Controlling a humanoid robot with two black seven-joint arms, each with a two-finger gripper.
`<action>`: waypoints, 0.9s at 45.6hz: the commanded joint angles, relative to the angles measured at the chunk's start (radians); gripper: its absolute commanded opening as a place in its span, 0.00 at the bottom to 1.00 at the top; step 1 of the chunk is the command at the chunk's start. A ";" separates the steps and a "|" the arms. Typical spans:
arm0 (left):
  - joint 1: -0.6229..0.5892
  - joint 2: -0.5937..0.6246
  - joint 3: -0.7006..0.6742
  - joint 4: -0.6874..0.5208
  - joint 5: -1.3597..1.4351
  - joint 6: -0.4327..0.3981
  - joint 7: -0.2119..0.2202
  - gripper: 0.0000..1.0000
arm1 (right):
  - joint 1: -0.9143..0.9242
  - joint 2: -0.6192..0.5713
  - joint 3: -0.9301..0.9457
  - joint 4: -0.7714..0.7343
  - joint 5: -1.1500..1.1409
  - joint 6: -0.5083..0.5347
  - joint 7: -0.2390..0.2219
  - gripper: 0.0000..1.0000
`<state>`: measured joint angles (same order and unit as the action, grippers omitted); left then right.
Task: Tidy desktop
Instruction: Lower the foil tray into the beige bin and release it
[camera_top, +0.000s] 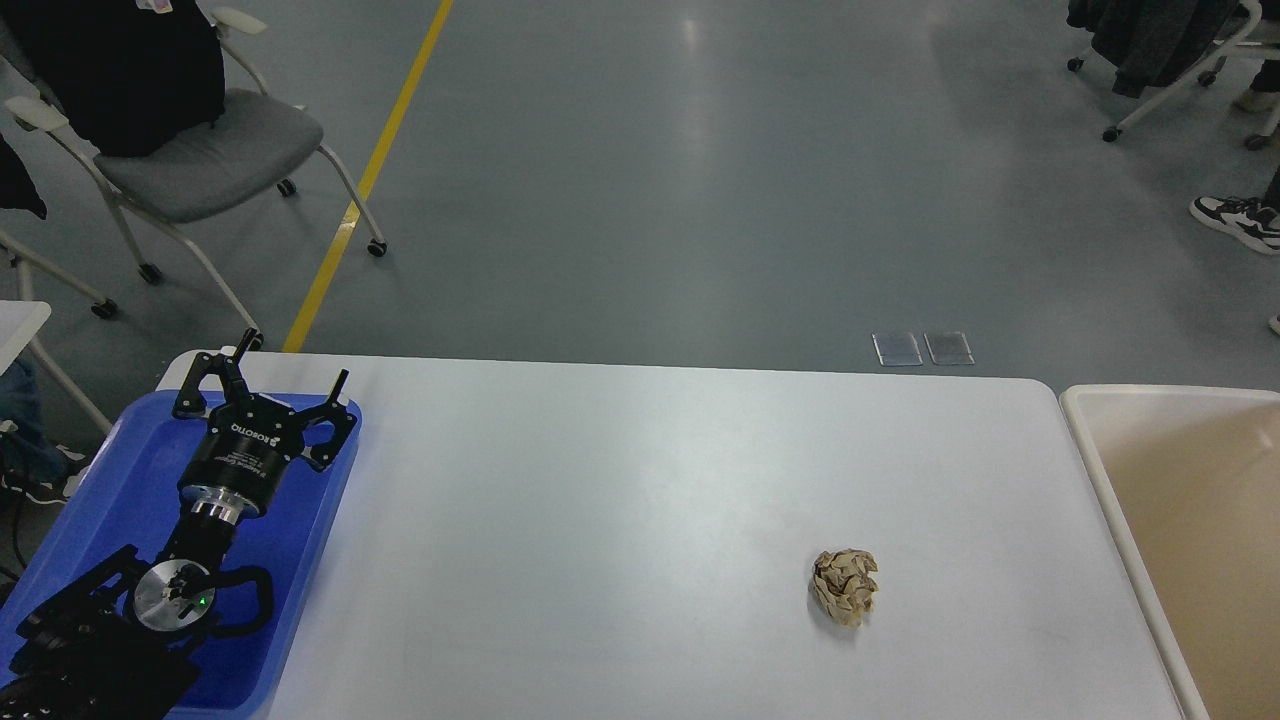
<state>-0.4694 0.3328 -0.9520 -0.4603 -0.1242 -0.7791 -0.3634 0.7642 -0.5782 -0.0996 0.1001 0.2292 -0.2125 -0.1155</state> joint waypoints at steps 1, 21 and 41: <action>0.000 0.000 0.001 0.000 0.000 0.000 0.000 0.99 | -0.117 0.083 0.238 -0.026 0.018 -0.002 -0.019 0.00; 0.000 0.000 -0.001 0.000 0.000 0.001 0.000 0.99 | -0.160 0.124 0.276 -0.028 0.024 -0.002 -0.012 0.18; 0.000 0.000 -0.001 0.000 0.000 0.001 0.000 0.99 | -0.158 0.113 0.281 -0.037 0.022 0.047 -0.007 1.00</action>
<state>-0.4694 0.3329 -0.9518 -0.4602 -0.1242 -0.7778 -0.3635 0.6076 -0.4595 0.1771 0.0681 0.2526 -0.1863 -0.1243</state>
